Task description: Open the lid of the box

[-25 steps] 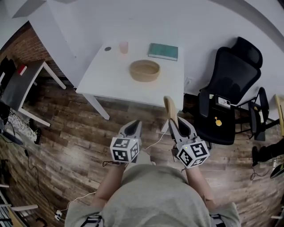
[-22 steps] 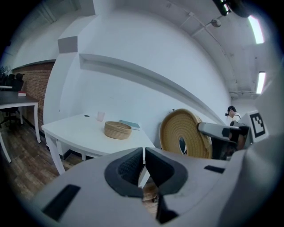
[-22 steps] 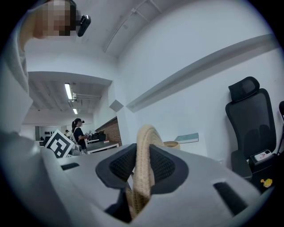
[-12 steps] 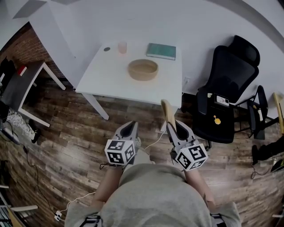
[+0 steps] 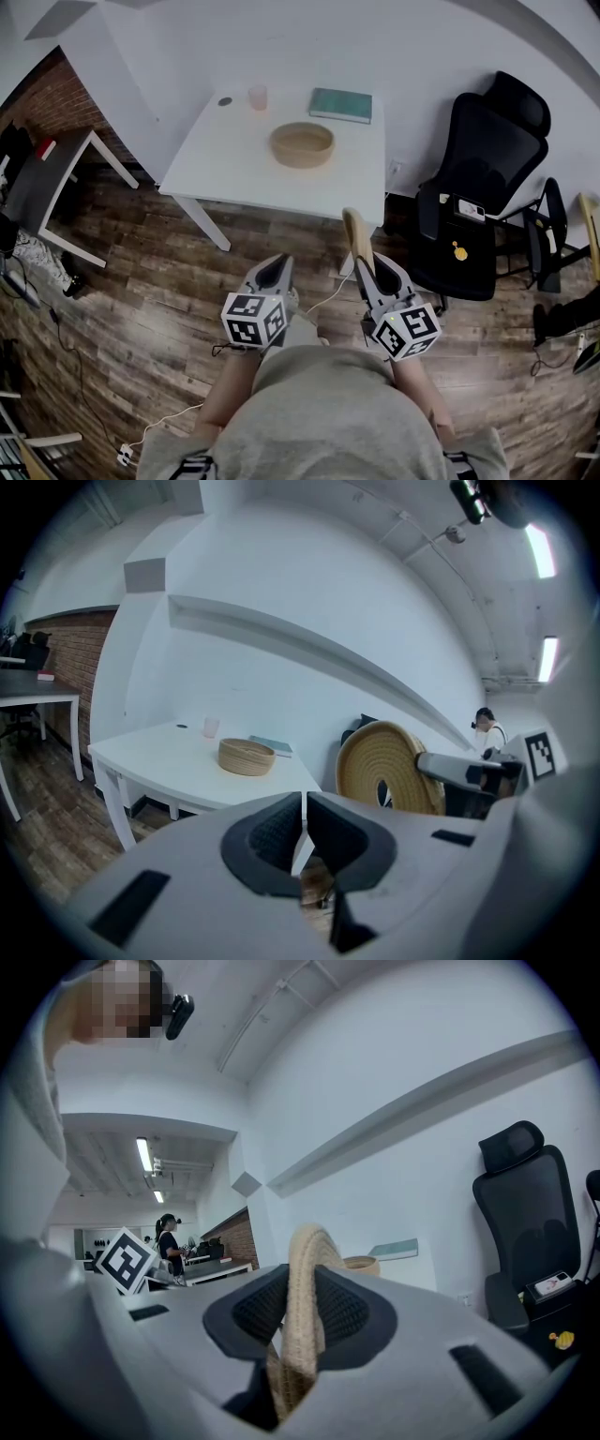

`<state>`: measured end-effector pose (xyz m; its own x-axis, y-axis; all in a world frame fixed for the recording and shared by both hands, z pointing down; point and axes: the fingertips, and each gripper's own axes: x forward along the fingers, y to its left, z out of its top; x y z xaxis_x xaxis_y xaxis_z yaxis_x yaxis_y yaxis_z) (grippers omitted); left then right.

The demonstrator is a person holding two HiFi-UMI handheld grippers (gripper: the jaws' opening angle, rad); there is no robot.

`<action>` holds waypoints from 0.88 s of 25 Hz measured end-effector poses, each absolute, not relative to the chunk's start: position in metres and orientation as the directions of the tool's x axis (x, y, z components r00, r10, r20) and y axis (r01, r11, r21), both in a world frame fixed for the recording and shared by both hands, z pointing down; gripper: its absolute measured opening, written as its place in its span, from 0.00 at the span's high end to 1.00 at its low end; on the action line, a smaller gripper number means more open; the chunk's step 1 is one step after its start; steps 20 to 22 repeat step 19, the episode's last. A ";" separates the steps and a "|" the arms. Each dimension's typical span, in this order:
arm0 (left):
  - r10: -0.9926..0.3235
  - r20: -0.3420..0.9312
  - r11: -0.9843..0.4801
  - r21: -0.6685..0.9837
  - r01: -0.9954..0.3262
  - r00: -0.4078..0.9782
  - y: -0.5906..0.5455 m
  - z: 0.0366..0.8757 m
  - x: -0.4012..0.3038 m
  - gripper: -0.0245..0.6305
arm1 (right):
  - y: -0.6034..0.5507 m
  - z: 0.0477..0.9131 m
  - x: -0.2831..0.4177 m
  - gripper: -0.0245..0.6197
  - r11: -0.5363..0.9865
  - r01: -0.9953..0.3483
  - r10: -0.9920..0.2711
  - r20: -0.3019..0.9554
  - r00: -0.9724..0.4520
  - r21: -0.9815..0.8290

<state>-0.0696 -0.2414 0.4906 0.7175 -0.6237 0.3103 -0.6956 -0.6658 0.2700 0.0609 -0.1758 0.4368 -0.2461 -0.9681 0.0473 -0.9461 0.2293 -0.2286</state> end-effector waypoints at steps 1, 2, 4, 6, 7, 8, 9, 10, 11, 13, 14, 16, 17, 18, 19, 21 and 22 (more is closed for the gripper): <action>-0.623 0.310 -0.667 0.270 -0.694 0.719 -0.241 0.490 -0.069 0.94 | -0.176 0.437 0.061 0.83 0.229 -0.946 -0.968 0.048 -0.246 -0.229; -0.622 0.310 -0.668 0.270 -0.693 0.719 -0.241 0.490 -0.068 0.94 | -0.176 0.436 0.061 0.83 0.230 -0.946 -0.968 0.050 -0.247 -0.229; -0.619 0.309 -0.671 0.268 -0.691 0.722 -0.241 0.490 -0.067 0.94 | -0.176 0.437 0.060 0.83 0.232 -0.945 -0.967 0.052 -0.250 -0.230; -0.616 0.311 -0.674 0.267 -0.689 0.723 -0.242 0.491 -0.066 0.94 | -0.177 0.439 0.058 0.83 0.236 -0.944 -0.965 0.056 -0.255 -0.230; -0.616 0.313 -0.674 0.266 -0.689 0.723 -0.242 0.491 -0.067 0.94 | -0.177 0.440 0.058 0.83 0.238 -0.943 -0.964 0.057 -0.258 -0.232; -0.615 0.315 -0.674 0.265 -0.689 0.723 -0.243 0.491 -0.067 0.94 | -0.178 0.440 0.057 0.83 0.240 -0.943 -0.964 0.059 -0.260 -0.233; -0.614 0.316 -0.675 0.265 -0.689 0.723 -0.244 0.492 -0.067 0.94 | -0.179 0.441 0.057 0.83 0.240 -0.942 -0.964 0.060 -0.260 -0.233; -0.613 0.317 -0.675 0.265 -0.688 0.723 -0.244 0.492 -0.066 0.94 | -0.179 0.441 0.057 0.83 0.239 -0.943 -0.964 0.061 -0.260 -0.233; -0.612 0.318 -0.676 0.265 -0.688 0.724 -0.245 0.492 -0.066 0.94 | -0.180 0.441 0.057 0.83 0.238 -0.943 -0.964 0.061 -0.259 -0.233; -0.610 0.318 -0.676 0.267 -0.687 0.725 -0.246 0.493 -0.066 0.94 | -0.181 0.443 0.058 0.83 0.236 -0.943 -0.965 0.060 -0.257 -0.234; -0.610 0.319 -0.677 0.267 -0.686 0.726 -0.247 0.493 -0.065 0.94 | -0.182 0.443 0.058 0.83 0.236 -0.943 -0.965 0.061 -0.256 -0.233; -0.608 0.320 -0.678 0.268 -0.685 0.727 -0.248 0.494 -0.065 0.94 | -0.183 0.443 0.059 0.83 0.234 -0.944 -0.965 0.061 -0.254 -0.232; -0.607 0.320 -0.678 0.269 -0.684 0.727 -0.249 0.494 -0.064 0.94 | -0.184 0.443 0.059 0.83 0.233 -0.944 -0.966 0.059 -0.253 -0.232; -0.607 0.321 -0.678 0.269 -0.684 0.727 -0.249 0.495 -0.064 0.94 | -0.185 0.444 0.059 0.83 0.233 -0.944 -0.966 0.058 -0.252 -0.233; -0.606 0.321 -0.678 0.269 -0.684 0.728 -0.250 0.495 -0.064 0.94 | -0.186 0.444 0.060 0.83 0.232 -0.944 -0.966 0.056 -0.252 -0.233; -0.606 0.321 -0.678 0.269 -0.684 0.728 -0.250 0.495 -0.064 0.94 | -0.186 0.444 0.060 0.83 0.232 -0.944 -0.966 0.056 -0.252 -0.233; -0.606 0.321 -0.678 0.269 -0.684 0.728 -0.250 0.495 -0.064 0.94 | -0.186 0.444 0.060 0.83 0.232 -0.944 -0.966 0.056 -0.252 -0.233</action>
